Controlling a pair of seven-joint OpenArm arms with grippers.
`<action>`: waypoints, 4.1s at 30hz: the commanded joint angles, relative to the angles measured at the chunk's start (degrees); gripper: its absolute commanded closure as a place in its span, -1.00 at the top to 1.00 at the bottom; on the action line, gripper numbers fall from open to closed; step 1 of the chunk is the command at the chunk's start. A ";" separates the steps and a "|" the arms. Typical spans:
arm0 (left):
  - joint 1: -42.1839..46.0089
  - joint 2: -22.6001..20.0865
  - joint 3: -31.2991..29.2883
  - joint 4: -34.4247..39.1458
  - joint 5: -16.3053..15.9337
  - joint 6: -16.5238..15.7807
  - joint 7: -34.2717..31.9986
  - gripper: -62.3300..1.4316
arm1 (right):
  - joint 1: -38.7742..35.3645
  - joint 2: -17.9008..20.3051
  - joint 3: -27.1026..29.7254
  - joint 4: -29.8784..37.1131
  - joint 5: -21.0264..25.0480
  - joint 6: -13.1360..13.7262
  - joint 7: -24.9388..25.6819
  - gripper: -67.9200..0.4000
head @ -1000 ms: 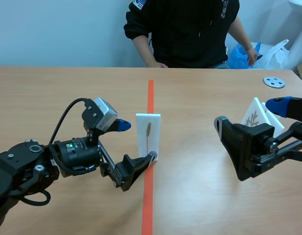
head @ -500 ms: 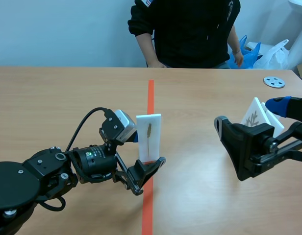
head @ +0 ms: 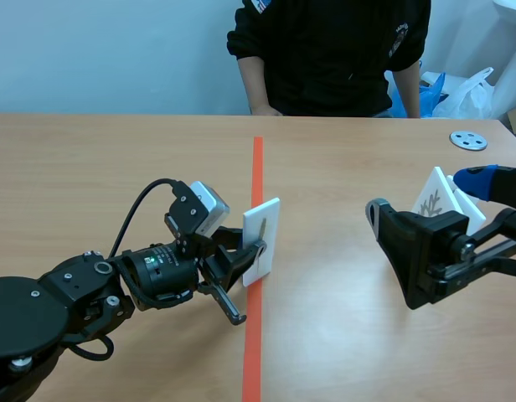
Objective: Sort the leaf by its shape. The table is split by an orange tape line. A compound leaf with several leaflets goes to the left side, a simple leaf with one blade goes to the right side. Return to the home posture when a red brick is placed on the table.
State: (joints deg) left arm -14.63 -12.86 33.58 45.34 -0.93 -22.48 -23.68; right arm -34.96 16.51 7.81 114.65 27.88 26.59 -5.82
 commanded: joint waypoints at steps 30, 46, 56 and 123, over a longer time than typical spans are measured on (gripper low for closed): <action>0.66 -7.50 -21.29 16.74 -19.93 11.34 16.28 -0.78 | 0.70 0.13 0.39 0.28 0.85 0.00 1.27 1.00; -1.29 -11.37 -26.64 0.33 -27.67 18.38 10.91 -0.78 | 0.70 0.13 0.39 0.28 0.85 0.00 1.27 1.00; -1.44 -11.91 -26.64 -7.34 -29.57 18.29 5.27 -0.78 | 0.70 0.13 0.39 0.28 1.01 0.02 1.27 1.00; 46.38 -13.46 -38.14 57.37 -29.75 -1.29 24.68 1.00 | 0.68 0.15 2.91 0.28 1.79 0.44 -0.09 1.00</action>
State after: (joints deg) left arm 32.69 -26.48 -4.38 101.67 -30.44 -23.86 1.26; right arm -34.96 16.51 10.17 114.65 29.34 26.83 -6.61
